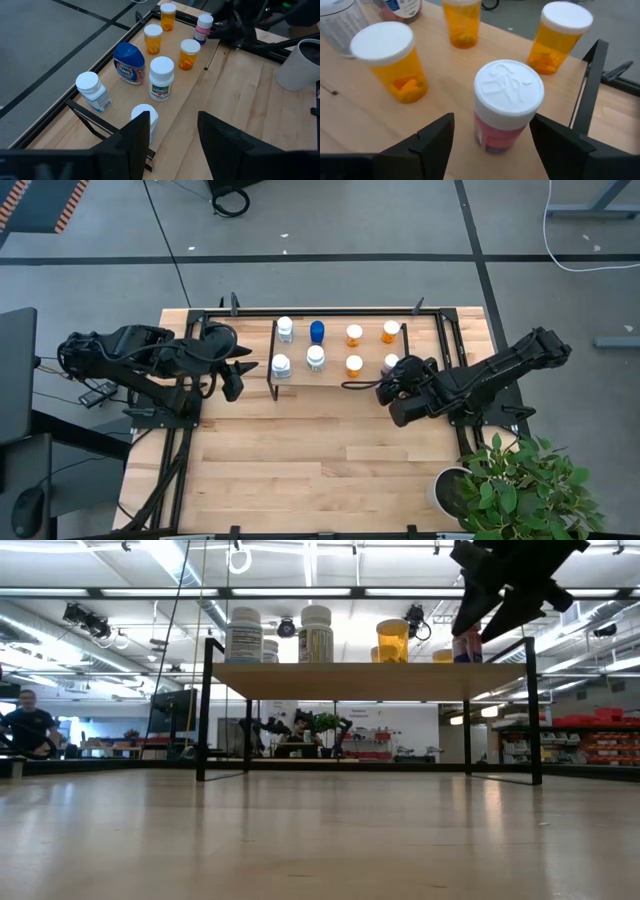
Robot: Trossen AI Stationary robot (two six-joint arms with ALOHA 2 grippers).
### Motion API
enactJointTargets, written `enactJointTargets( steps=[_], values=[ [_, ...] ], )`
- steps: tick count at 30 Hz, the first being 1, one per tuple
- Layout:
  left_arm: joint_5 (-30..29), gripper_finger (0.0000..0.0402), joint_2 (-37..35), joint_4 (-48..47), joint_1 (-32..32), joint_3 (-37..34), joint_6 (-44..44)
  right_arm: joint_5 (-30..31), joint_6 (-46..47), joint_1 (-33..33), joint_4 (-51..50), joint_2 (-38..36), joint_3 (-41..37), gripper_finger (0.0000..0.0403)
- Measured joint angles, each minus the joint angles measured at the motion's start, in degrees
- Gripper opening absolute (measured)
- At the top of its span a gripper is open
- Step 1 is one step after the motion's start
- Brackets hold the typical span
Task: Pick and place medicine bottles onto shelf by color
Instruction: Put the pink pill bottle on the shelf, then return to Home Position
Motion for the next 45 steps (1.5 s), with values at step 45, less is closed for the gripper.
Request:
enactJointTargets(
  steps=[45],
  values=[
    [2.6,0.0172,0.0,9.1,0.3,0.0,1.5,-15.3,0.1,7.6,-0.2,0.0,13.3,0.0269]
  ],
)
